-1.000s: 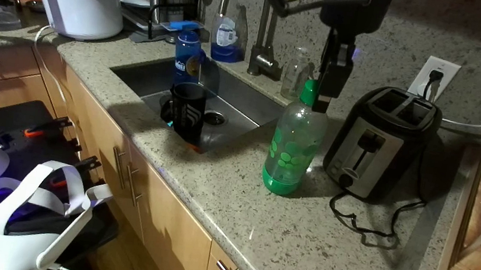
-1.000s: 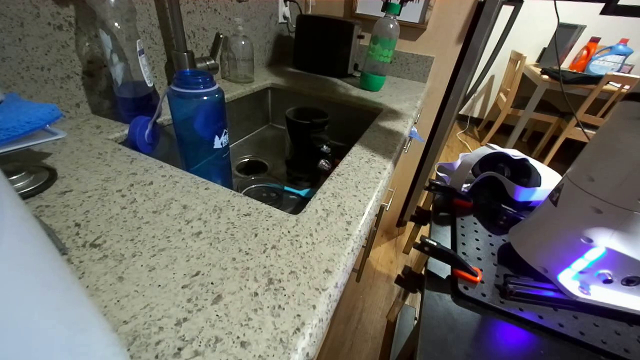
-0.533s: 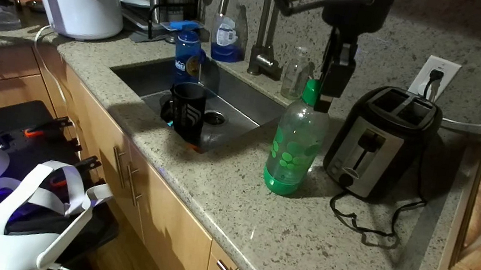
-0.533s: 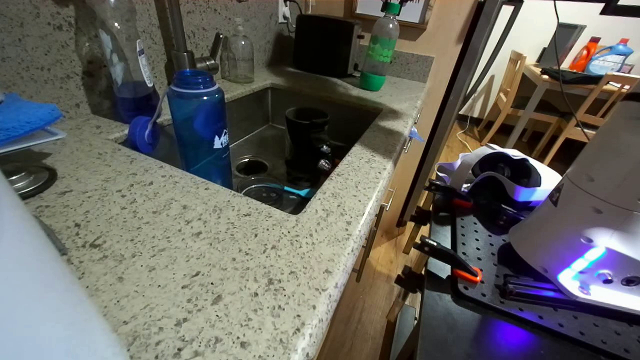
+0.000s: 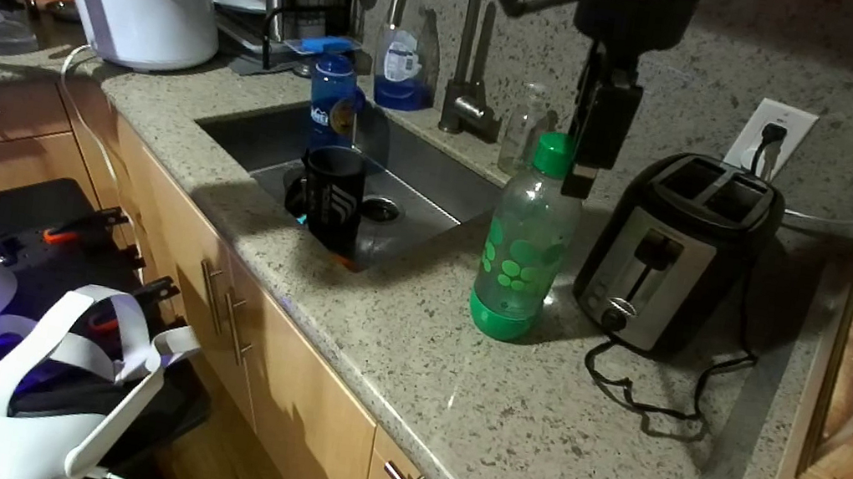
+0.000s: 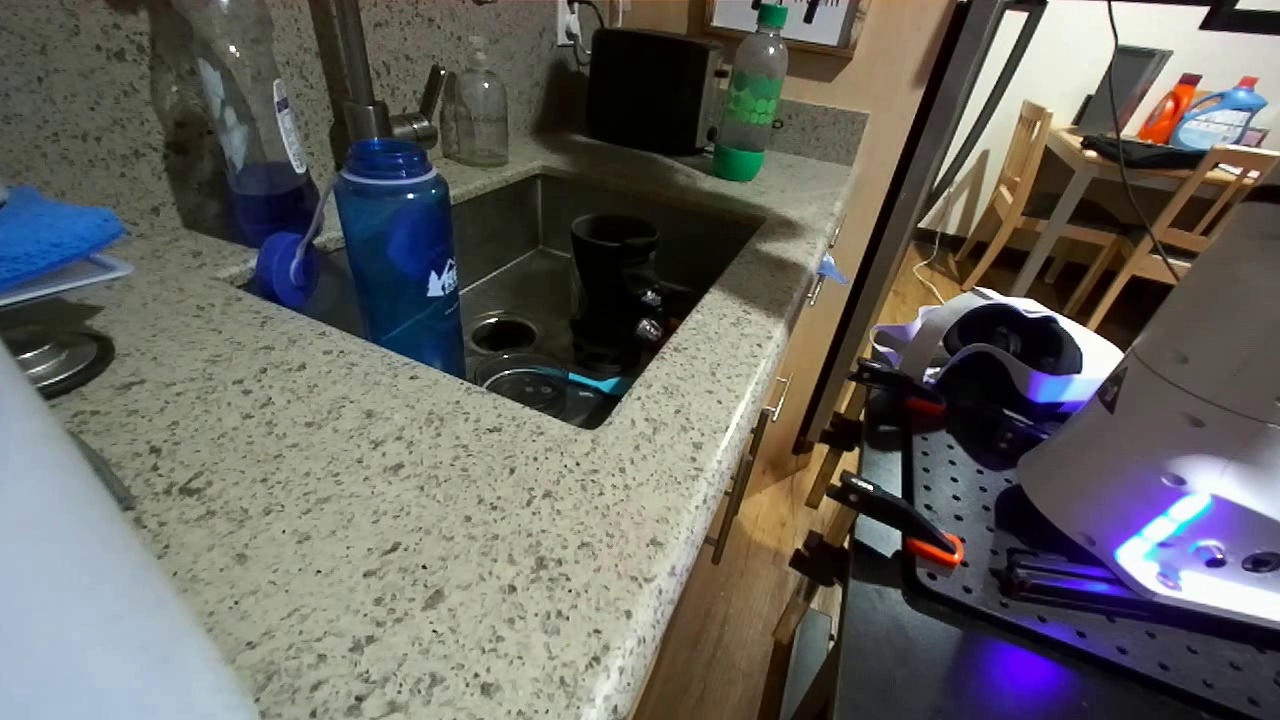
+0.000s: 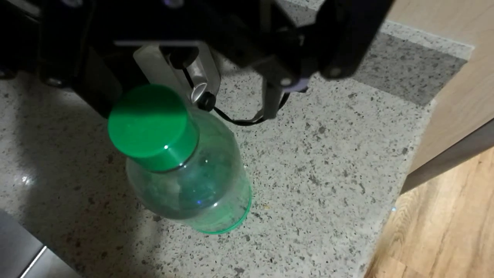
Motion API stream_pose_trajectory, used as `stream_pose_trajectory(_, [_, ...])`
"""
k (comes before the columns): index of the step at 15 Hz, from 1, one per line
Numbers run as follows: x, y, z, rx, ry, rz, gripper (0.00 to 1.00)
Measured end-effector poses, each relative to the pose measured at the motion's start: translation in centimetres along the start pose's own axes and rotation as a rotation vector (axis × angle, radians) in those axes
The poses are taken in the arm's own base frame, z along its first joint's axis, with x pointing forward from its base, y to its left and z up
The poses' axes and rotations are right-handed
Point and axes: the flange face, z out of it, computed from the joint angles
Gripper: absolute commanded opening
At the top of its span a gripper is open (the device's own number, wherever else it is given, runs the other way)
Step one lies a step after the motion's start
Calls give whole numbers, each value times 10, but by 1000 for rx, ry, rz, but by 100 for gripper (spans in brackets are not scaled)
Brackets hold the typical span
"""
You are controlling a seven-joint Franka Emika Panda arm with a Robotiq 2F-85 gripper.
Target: Take the bottle with a green lid out of the sink and place it on the counter
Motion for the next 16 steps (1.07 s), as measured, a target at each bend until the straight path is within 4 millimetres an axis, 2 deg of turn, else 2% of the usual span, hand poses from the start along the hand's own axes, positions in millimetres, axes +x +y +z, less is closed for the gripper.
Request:
stream_pose_trajectory(9, [0, -2, -10, 5, 6, -6, 100])
stream_pose_trajectory(11, [-3, -5, -25, 19, 25, -24, 100])
stream_pose_trajectory(13, [-12, -9, -52, 44, 57, -65, 100])
stream_pose_trajectory(16, [-34, -20, -88, 83, 85, -121, 100])
